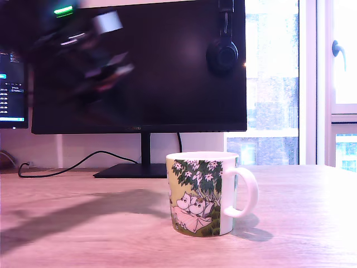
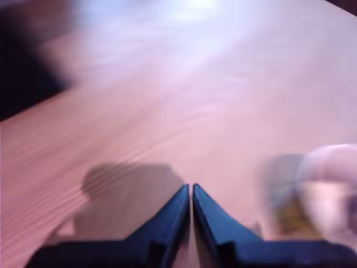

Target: Pick up the coffee capsules from the table one by one and drop them inside the nearest coffee cup

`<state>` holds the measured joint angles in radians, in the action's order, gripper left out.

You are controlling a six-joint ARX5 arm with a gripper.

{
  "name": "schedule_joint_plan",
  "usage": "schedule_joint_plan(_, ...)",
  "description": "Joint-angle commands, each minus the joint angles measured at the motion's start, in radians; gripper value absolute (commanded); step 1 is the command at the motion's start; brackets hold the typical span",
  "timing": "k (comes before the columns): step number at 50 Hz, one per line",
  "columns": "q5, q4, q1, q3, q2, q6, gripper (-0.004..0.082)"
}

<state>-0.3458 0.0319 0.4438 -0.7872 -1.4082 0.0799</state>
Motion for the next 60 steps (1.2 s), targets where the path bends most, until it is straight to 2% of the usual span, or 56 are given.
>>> schedule_joint_plan(1, -0.017, -0.028, -0.044, 0.061, 0.045, -0.013, -0.0004)
schedule_joint_plan(16, -0.043, -0.08, -0.297, 0.275, 0.243, -0.033, -0.0004)
schedule_joint_plan(17, -0.043, -0.084, -0.312, 0.29, 0.261, -0.047, -0.0004)
schedule_joint_plan(23, -0.047, -0.096, -0.391, 0.365, 0.37, -0.063, -0.0004)
schedule_joint_plan(25, -0.051, -0.098, -0.412, 0.388, 0.411, -0.085, -0.0004)
schedule_joint_plan(30, -0.065, -0.102, -0.439, 0.439, 0.51, -0.106, -0.0004)
schedule_joint_plan(31, -0.065, -0.101, -0.443, 0.448, 0.531, -0.124, -0.0004)
schedule_joint_plan(37, -0.064, -0.095, -0.454, 0.496, 0.656, -0.139, -0.0004)
schedule_joint_plan(38, -0.062, -0.093, -0.455, 0.505, 0.681, -0.161, -0.0004)
schedule_joint_plan(43, -0.051, -0.056, -0.455, 0.528, 0.795, -0.18, -0.0004)
schedule_joint_plan(60, 0.042, 0.137, -0.454, 0.529, 1.135, -0.234, -0.0004)
